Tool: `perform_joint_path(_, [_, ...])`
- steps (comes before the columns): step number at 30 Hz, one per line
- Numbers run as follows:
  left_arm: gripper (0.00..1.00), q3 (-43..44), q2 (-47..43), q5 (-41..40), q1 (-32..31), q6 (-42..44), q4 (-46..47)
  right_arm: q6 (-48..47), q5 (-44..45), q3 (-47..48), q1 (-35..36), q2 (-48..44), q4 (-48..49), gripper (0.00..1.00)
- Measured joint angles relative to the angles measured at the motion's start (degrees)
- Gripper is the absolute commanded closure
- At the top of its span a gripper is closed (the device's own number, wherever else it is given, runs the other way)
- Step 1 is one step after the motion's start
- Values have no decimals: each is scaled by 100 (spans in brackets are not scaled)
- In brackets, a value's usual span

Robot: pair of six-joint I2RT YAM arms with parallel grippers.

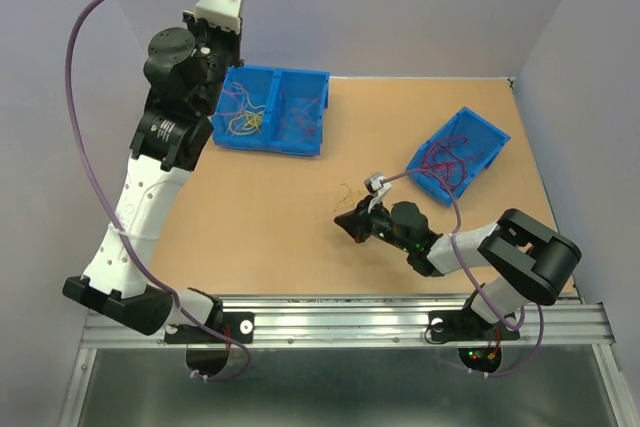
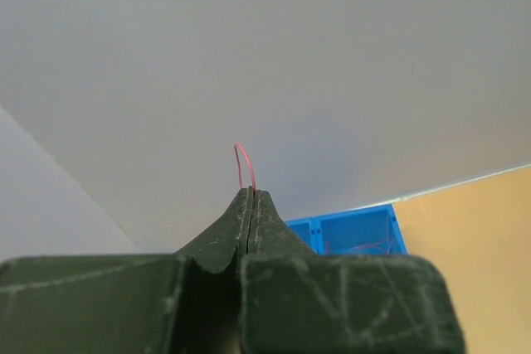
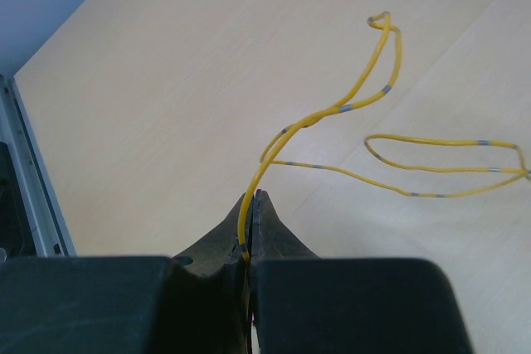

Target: Untangle the cables

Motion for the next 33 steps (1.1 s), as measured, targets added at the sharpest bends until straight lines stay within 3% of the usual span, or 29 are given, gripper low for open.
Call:
perform_joint_path(14, [100, -61, 1405, 745, 278, -382, 474, 42, 46, -118, 0, -295, -61, 99])
perform_joint_path(27, [100, 350, 3449, 1926, 389, -927, 881, 42, 142, -188, 0, -586, -192, 100])
perform_joint_path(33, [100, 192, 3692, 2035, 391, -990, 890, 42, 149, -332, 0, -763, -236, 99])
